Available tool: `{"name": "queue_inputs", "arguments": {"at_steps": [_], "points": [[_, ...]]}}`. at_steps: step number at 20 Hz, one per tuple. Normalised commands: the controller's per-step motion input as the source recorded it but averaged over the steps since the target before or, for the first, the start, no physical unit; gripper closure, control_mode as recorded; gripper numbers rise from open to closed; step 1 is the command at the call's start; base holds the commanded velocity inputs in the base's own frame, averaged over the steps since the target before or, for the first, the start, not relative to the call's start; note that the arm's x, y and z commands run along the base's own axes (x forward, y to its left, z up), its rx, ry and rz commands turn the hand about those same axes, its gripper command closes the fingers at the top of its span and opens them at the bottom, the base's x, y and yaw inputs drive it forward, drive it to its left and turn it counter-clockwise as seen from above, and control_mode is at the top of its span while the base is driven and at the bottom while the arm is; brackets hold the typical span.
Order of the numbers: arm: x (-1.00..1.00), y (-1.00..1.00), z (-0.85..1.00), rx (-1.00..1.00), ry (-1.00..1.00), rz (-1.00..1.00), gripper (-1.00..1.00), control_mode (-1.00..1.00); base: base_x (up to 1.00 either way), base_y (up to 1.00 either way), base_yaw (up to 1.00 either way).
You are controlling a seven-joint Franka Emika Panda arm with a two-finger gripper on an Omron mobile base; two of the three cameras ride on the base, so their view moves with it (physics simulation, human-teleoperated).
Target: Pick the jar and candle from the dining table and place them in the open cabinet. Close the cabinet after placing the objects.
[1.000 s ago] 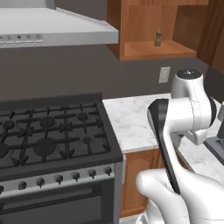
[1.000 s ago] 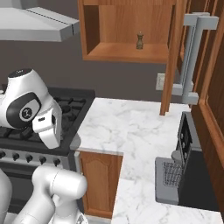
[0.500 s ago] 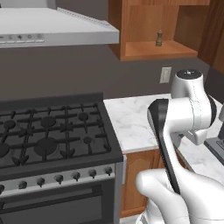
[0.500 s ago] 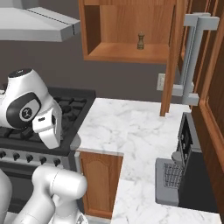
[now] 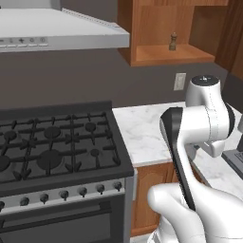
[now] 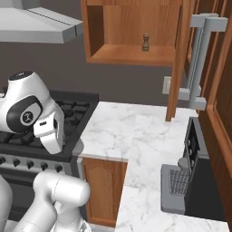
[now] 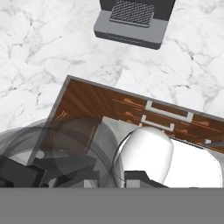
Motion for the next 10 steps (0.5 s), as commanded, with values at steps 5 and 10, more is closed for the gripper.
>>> {"name": "queue_inputs", "arguments": {"at_steps": [5, 10], "points": [[0.0, 0.0, 0.0, 0.0, 0.0, 0.0, 1.0, 1.0, 0.45, -0.09, 0.0], [0.0, 0.0, 0.0, 0.0, 0.0, 0.0, 1.0, 1.0, 0.45, -0.05, 0.0]]}}
